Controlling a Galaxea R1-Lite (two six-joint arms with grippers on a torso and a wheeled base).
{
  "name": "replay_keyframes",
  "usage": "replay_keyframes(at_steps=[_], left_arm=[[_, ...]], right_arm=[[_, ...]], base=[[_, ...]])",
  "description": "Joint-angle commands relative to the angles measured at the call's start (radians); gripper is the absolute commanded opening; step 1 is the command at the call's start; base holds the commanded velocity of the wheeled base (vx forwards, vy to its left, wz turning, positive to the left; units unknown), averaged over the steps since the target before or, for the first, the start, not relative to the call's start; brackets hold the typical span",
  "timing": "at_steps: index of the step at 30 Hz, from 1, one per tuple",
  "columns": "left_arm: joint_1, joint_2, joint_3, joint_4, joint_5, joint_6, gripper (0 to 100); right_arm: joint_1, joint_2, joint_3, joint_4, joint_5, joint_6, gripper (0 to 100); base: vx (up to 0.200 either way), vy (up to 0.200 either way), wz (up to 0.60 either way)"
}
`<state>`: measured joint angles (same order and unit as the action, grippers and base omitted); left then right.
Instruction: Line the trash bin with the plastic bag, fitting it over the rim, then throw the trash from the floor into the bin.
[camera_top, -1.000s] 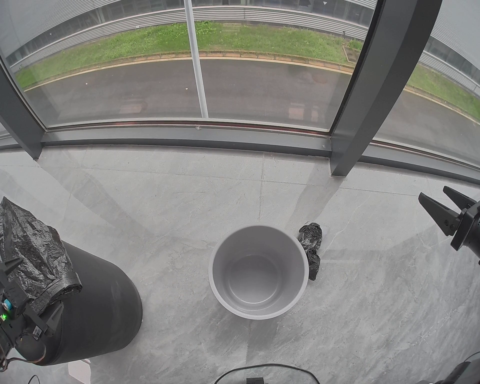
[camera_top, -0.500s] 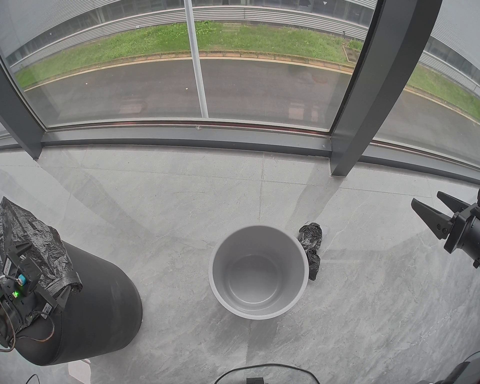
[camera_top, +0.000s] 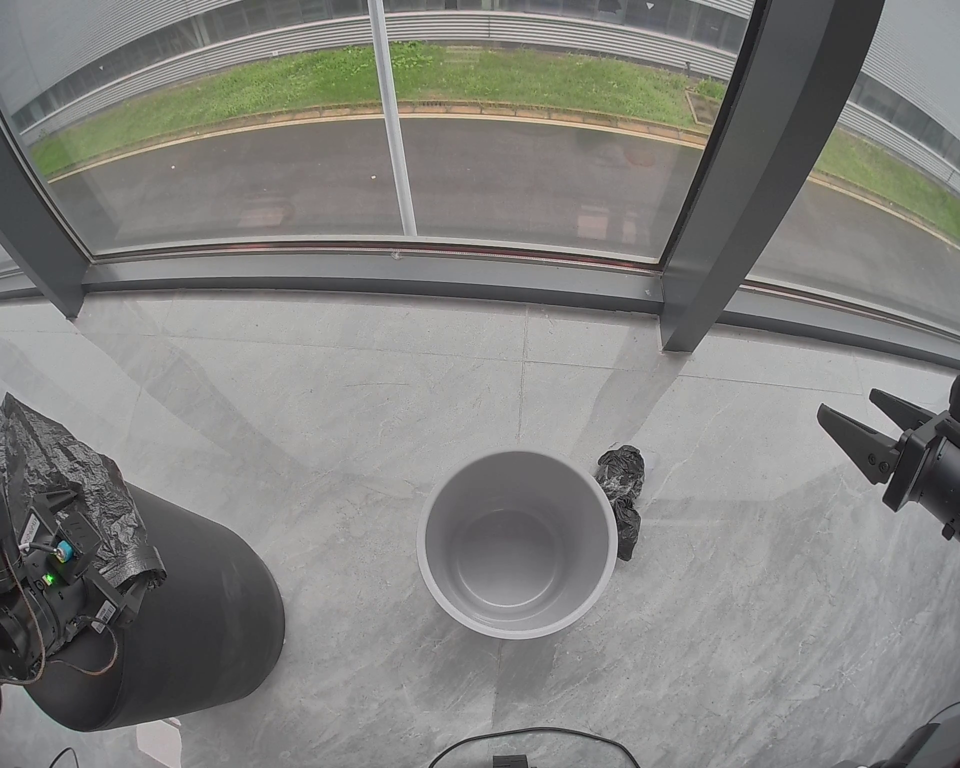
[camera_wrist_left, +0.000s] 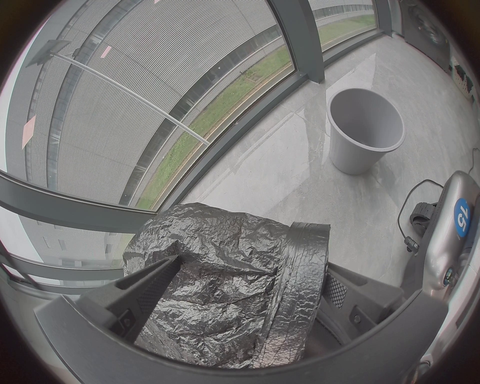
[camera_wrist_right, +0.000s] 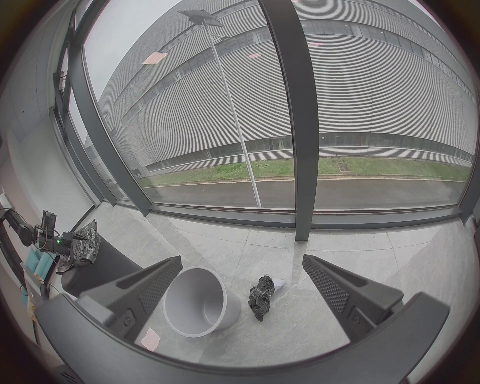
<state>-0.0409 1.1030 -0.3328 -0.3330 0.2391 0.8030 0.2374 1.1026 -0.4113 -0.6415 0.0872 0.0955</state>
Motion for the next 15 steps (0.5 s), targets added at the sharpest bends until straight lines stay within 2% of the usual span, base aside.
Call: replay_keyframes(at_steps=[1, 10, 11, 15], left_arm=[[0.001, -0.006, 0.000, 0.000, 0.000, 0.004, 100], [0.001, 0.054, 0.014, -0.109, 0.022, 0.004, 100], [0.001, 0.054, 0.014, -0.109, 0.022, 0.004, 0], [-0.001, 0.078, 0.047, -0.181, 0.029, 0.018, 0]], right_arm=[[0.000, 0.008, 0.000, -0.001, 0.000, 0.000, 100], [0.000, 0.008, 0.002, -0.001, 0.000, 0.000, 100], [0.000, 0.008, 0.002, -0.001, 0.000, 0.000, 100], [0.000, 0.008, 0.002, -0.001, 0.000, 0.000, 100]], base=[[0.000, 0.000, 0.00], [0.000, 0.000, 0.00], [0.000, 0.000, 0.00], [0.000, 0.000, 0.00]])
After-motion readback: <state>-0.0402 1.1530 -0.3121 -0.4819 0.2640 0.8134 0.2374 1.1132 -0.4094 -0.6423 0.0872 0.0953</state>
